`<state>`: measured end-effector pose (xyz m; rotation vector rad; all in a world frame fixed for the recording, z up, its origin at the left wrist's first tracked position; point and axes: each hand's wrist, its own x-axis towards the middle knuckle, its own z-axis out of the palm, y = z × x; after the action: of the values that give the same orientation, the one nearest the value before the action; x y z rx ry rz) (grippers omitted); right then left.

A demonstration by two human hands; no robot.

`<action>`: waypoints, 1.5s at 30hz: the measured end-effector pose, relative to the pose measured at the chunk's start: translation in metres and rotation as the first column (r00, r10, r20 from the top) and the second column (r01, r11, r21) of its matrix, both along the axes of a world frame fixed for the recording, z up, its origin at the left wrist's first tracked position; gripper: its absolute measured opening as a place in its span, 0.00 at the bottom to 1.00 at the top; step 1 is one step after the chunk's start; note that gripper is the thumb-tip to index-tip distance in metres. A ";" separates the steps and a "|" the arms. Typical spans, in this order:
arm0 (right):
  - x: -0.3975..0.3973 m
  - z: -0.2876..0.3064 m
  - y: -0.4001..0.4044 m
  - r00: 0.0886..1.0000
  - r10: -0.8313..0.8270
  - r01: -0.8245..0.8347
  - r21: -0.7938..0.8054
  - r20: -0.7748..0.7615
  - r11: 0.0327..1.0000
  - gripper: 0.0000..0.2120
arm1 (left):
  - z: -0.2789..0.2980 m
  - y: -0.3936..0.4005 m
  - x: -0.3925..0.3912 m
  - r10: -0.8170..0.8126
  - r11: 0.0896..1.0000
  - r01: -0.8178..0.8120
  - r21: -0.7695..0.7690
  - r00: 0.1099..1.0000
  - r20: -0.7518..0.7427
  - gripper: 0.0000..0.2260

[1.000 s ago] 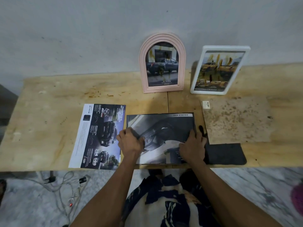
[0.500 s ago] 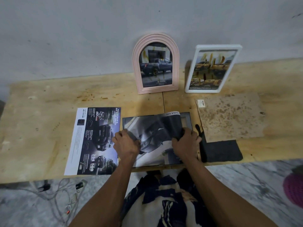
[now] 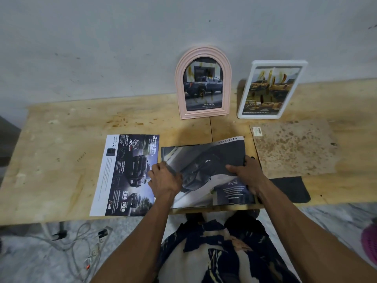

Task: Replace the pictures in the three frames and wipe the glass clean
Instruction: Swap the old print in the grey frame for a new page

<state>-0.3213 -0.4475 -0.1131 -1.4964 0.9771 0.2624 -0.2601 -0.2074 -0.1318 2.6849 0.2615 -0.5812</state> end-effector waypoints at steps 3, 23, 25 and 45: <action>-0.002 0.002 -0.002 0.999 -0.033 0.033 0.095 0.001 0.995 0.19 | 0.003 -0.001 0.001 -0.015 1.000 0.015 0.001 1.000 -0.002 0.27; -0.024 0.006 -0.006 0.972 -0.235 0.222 0.417 -0.020 0.881 0.19 | 0.026 0.006 0.004 0.274 0.896 -0.297 -0.329 0.955 -0.117 0.09; -0.026 0.011 -0.008 0.982 -0.188 0.174 0.356 0.004 0.918 0.22 | 0.031 0.011 0.002 0.345 0.829 -0.372 -0.418 0.928 -0.142 0.06; -0.042 0.052 0.120 0.957 0.115 -0.247 0.539 0.267 0.805 0.08 | 0.078 0.099 -0.106 0.897 0.023 -0.612 -0.790 0.362 -0.254 0.12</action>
<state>-0.3636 -0.3272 -0.0609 -1.0315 0.5031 0.4711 -0.3664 -0.1089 -0.0535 1.2672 1.0321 0.1596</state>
